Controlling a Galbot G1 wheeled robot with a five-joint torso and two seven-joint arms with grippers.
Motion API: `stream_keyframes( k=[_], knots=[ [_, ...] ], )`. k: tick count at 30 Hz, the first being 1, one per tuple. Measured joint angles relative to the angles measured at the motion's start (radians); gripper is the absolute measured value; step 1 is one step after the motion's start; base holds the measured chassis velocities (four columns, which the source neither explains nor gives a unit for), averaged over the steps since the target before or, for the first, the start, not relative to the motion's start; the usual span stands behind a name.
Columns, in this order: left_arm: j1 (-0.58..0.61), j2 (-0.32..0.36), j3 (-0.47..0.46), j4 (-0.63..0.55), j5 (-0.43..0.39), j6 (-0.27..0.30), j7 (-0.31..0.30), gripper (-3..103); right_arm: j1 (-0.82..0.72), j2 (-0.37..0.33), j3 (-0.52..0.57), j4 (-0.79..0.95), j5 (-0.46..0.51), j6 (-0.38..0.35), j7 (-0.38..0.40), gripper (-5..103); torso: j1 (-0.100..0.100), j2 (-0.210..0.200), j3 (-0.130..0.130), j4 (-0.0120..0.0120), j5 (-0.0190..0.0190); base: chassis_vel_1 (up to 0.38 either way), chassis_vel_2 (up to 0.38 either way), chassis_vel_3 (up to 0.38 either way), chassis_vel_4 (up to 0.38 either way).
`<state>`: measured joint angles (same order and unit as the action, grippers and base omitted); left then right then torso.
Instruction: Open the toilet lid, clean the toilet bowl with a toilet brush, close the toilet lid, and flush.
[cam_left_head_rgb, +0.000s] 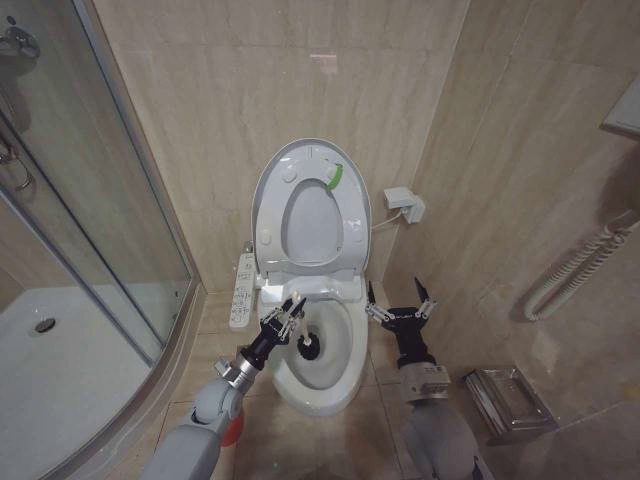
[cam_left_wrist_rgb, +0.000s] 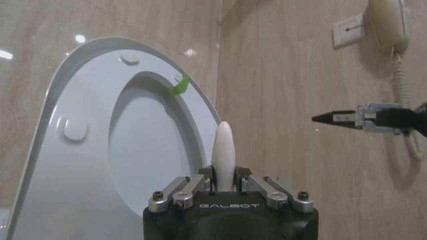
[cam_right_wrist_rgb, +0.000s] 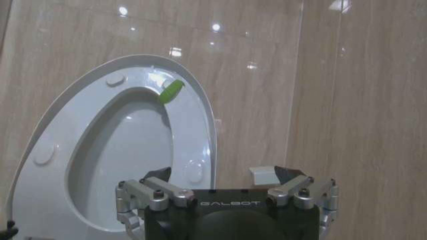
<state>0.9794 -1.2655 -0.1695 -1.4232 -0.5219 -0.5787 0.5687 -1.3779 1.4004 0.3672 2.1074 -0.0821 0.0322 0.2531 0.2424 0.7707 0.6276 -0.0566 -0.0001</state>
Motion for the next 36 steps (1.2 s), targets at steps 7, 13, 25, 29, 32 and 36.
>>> stream_keyframes(
  k=[7, 13, 25, 29, 32, 36],
  knots=[
    [0.009, 0.007, -0.014, -0.029, 0.001, 0.003, -0.005, 20, 0.000, 0.000, 0.000, 0.000, 0.000, 0.000, 0.000, 100, 0.000, 0.000, 0.000, 0.0000, 0.0000, 0.000, 0.000, 0.000, 0.000],
    [0.034, 0.031, -0.020, -0.088, 0.004, 0.010, -0.011, 20, 0.000, 0.000, 0.000, 0.000, 0.000, 0.000, 0.000, 100, 0.000, 0.000, 0.000, 0.0000, 0.0000, 0.000, 0.000, 0.000, 0.000],
    [0.166, 0.090, -0.081, -0.275, 0.027, 0.072, -0.091, 20, 0.000, 0.000, 0.000, 0.000, 0.000, 0.000, 0.000, 100, 0.000, 0.000, 0.000, 0.0001, -0.0001, 0.000, 0.000, 0.000, 0.000],
    [0.226, 0.120, -0.118, -0.357, 0.054, 0.082, -0.091, 20, 0.000, 0.000, 0.000, 0.000, 0.000, 0.000, 0.000, 100, 0.000, 0.000, 0.000, 0.0000, -0.0001, 0.000, 0.000, 0.000, 0.000],
    [0.261, 0.138, -0.145, -0.400, 0.082, 0.087, -0.090, 20, 0.000, 0.000, 0.000, 0.000, 0.000, 0.000, 0.000, 100, 0.000, 0.000, 0.000, 0.0001, 0.0000, 0.000, 0.000, 0.000, 0.000],
    [0.323, 0.147, -0.203, -0.440, 0.121, 0.084, -0.083, 20, 0.000, 0.000, 0.000, 0.000, 0.000, 0.000, 0.000, 100, 0.000, 0.000, 0.000, 0.0001, -0.0001, 0.000, 0.000, 0.000, 0.000]
  ],
)
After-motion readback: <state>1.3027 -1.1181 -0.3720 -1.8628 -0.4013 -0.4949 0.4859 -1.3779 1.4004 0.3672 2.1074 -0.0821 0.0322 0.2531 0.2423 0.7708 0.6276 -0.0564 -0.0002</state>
